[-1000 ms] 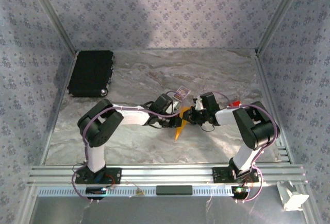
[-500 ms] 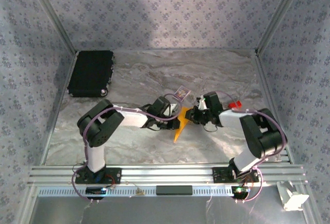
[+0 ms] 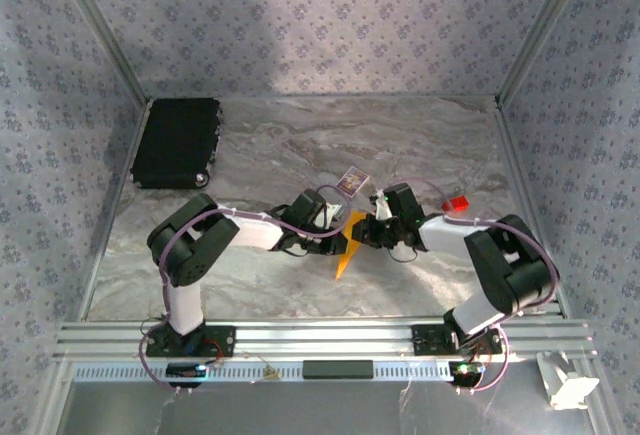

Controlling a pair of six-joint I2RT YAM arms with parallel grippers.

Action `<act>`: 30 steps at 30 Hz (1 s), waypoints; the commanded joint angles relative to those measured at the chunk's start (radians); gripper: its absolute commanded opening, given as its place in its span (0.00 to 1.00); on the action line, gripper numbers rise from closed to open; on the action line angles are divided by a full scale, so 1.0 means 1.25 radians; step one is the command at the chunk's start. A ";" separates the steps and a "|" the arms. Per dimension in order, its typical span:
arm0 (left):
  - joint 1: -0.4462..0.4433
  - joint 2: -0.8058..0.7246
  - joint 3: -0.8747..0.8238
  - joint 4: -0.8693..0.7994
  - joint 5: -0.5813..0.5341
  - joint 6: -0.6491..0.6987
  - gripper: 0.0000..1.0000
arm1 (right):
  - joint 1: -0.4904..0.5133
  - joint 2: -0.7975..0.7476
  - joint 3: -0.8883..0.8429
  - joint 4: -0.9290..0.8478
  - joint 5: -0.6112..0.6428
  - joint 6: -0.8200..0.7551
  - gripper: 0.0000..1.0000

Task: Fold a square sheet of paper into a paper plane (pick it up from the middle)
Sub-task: Fold the wing for the fifth time at the center of the table.

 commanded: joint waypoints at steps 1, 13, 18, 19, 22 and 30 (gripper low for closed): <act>-0.014 0.035 -0.029 -0.154 0.015 -0.005 0.00 | -0.007 0.055 0.044 0.000 -0.017 -0.038 0.15; -0.014 0.066 -0.015 -0.204 -0.025 -0.007 0.00 | -0.093 0.110 0.103 -0.076 0.011 -0.105 0.14; -0.014 0.066 -0.024 -0.210 -0.023 0.008 0.00 | -0.107 0.102 0.119 -0.080 -0.013 -0.100 0.15; -0.014 0.065 -0.023 -0.215 -0.019 0.016 0.00 | -0.107 0.090 0.118 -0.083 -0.022 -0.098 0.15; -0.014 0.059 -0.021 -0.239 -0.003 0.056 0.00 | -0.106 0.024 0.095 -0.104 -0.015 -0.098 0.15; -0.013 0.051 -0.003 -0.293 0.071 0.165 0.00 | -0.100 -0.089 0.007 -0.099 -0.024 -0.084 0.15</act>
